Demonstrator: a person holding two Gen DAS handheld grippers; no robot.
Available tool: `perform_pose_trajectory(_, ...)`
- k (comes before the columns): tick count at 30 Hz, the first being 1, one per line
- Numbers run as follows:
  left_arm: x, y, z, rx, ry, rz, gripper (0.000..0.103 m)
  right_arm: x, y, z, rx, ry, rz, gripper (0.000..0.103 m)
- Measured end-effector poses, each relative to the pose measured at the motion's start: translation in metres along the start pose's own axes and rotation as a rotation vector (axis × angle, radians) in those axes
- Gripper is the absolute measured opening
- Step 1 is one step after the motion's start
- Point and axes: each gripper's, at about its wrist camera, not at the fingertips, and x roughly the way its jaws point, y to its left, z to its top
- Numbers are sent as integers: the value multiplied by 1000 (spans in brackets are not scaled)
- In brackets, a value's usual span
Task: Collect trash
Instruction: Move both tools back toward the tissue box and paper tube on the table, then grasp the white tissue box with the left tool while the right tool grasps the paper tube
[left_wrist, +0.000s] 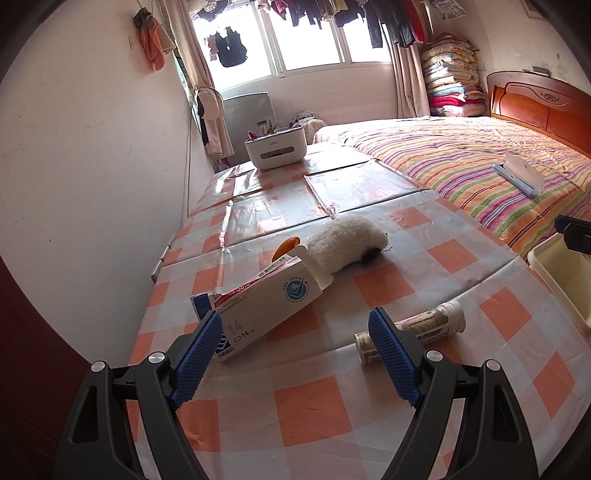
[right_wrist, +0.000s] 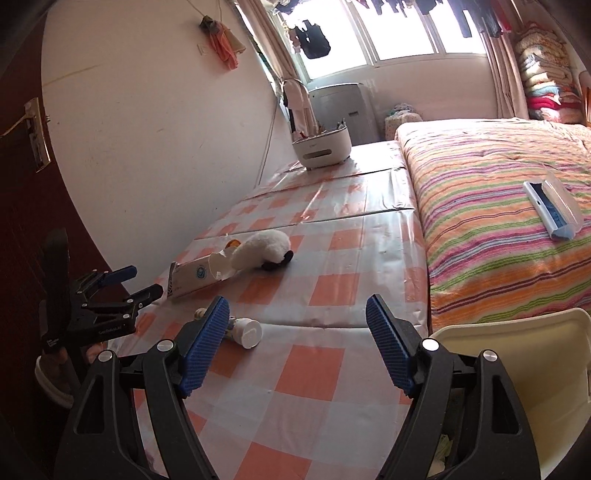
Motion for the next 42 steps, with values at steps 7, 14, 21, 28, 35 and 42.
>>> perform_pose_trajectory(7, 20, 31, -13, 64, 73, 45, 79, 44, 36, 16, -206, 148, 153, 78)
perform_pose_trajectory(14, 45, 47, -19, 126, 117, 94, 79, 86, 64, 20, -352, 287, 263, 78)
perform_pose_trajectory(21, 62, 26, -12, 302, 107, 141, 79, 114, 79, 10, -414, 381, 294, 78)
perform_pose_trajectory(28, 88, -4, -10, 476, 150, 146, 79, 129, 89, 2, -450, 442, 316, 78)
perform_pose_trajectory(35, 112, 2, -6, 459, 226, 93, 79, 152, 93, 7, -477, 482, 317, 78)
perform_pose_trajectory(42, 125, 8, 2, 421, 233, 70, 79, 175, 96, 3, -509, 527, 292, 77)
